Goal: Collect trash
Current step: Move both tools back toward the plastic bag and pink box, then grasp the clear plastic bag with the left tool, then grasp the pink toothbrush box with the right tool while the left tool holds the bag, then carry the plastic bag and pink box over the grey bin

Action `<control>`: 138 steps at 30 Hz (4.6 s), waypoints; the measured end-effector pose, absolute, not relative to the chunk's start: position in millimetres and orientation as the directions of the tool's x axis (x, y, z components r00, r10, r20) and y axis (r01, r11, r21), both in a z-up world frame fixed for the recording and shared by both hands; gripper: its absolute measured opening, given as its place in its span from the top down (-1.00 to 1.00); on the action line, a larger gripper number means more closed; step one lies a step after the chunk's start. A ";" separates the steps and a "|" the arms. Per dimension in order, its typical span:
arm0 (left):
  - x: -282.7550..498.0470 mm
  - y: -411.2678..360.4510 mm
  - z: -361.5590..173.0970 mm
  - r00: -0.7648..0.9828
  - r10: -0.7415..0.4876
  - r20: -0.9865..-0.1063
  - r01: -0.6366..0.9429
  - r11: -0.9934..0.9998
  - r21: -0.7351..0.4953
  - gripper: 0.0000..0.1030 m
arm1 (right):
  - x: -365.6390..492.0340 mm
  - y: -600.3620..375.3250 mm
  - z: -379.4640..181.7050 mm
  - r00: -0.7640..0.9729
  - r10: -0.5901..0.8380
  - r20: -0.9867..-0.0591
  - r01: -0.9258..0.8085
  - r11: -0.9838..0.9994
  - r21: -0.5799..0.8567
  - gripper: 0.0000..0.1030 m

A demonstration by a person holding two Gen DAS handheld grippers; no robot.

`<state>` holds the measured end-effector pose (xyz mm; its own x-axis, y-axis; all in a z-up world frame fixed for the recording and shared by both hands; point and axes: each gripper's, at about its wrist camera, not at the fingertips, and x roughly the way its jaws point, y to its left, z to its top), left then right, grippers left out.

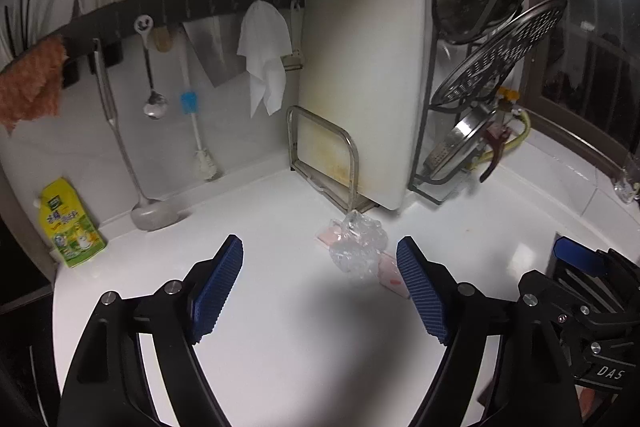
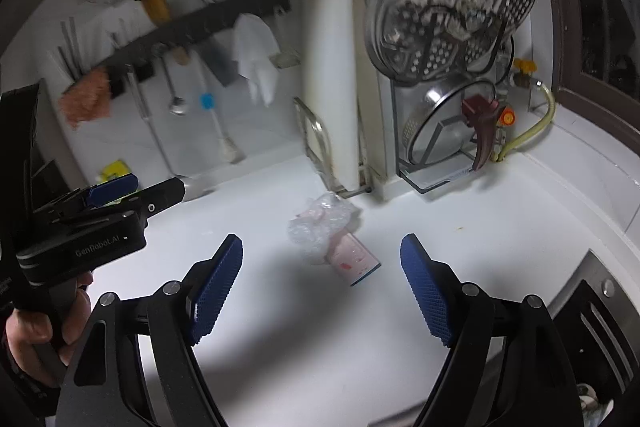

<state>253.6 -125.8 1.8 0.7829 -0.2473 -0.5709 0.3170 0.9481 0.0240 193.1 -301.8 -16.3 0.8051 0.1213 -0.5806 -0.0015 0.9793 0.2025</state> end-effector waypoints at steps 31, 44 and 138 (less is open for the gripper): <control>385.8 -206.1 -177.8 0.568 -0.256 -0.782 0.327 0.942 -0.071 -0.03 | 258.0 -362.8 -142.8 0.697 0.090 -0.712 0.140 0.956 0.258 -0.51; 365.5 -159.1 -130.2 0.663 -0.245 -0.707 0.306 0.951 -0.042 0.29 | 304.1 -324.6 -156.0 0.666 0.159 -0.728 -0.001 0.977 0.212 -0.51; 58.5 -44.6 -64.8 0.636 -0.209 -0.743 0.279 0.960 -0.030 0.29 | 8.9 -234.6 -81.8 0.605 0.189 -0.773 -0.026 0.976 0.217 -0.07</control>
